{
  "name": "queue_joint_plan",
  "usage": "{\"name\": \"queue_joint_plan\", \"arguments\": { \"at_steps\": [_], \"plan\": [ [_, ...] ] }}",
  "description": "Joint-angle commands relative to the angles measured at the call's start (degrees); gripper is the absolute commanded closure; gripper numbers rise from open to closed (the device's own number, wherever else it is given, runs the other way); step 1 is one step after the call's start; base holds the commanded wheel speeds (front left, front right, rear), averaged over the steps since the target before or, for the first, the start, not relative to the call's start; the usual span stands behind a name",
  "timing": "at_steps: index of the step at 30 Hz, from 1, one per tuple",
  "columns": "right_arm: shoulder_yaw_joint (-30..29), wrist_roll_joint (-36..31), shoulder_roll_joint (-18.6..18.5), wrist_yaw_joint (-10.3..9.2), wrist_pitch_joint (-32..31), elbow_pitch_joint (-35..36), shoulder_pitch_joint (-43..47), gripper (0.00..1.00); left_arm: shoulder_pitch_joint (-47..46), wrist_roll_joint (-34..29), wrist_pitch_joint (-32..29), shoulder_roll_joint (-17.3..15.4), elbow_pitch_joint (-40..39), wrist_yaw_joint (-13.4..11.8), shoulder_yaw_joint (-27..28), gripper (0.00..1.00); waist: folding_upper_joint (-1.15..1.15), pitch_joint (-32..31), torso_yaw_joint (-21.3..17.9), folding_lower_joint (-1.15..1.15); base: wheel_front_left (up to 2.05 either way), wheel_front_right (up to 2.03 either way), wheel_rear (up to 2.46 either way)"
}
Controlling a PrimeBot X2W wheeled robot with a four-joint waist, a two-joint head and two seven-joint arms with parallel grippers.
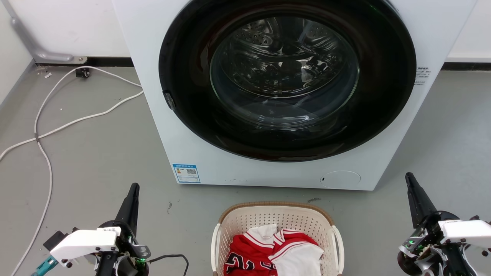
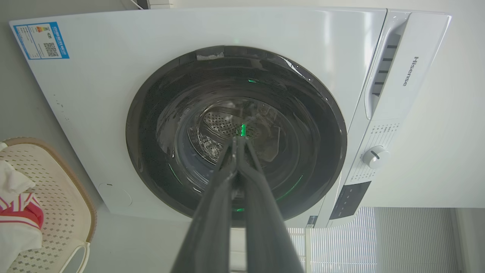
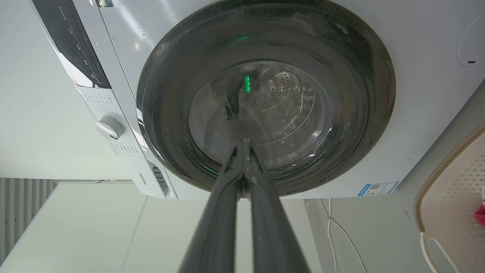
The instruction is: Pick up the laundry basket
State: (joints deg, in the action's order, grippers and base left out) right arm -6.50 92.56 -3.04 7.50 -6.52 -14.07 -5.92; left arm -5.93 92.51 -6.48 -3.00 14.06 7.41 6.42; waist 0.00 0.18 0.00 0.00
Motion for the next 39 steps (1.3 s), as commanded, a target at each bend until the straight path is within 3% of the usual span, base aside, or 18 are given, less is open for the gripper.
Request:
{"name": "queue_joint_plan", "arguments": {
  "at_steps": [1,35,36,39],
  "plan": [
    [-0.06,-0.28,0.2,-0.02,-0.21,-0.05,-0.63,1.0,-0.59,-0.09,-0.15,0.08,0.06,0.25,0.23,1.0,0.0,0.0,0.0,0.0,0.0,0.0,0.0],
    [-0.08,-0.31,0.22,-0.02,-0.19,-0.05,-0.63,1.0,-0.6,-0.17,-0.23,0.13,0.06,0.24,0.28,1.0,0.0,0.0,0.0,0.0,0.0,0.0,0.0],
    [0.01,-0.01,0.02,0.0,-0.05,-0.13,0.1,0.0,0.09,-0.03,0.04,0.03,0.16,-0.02,0.01,0.0,0.0,0.0,0.0,0.0,0.0,0.0,0.0],
    [0.1,-0.03,0.13,-0.01,0.01,-1.56,1.43,0.0,1.41,-0.06,0.1,0.22,1.6,-0.09,-0.19,0.0,0.0,0.0,0.0,0.0,0.0,0.0,0.0]
  ]
}}
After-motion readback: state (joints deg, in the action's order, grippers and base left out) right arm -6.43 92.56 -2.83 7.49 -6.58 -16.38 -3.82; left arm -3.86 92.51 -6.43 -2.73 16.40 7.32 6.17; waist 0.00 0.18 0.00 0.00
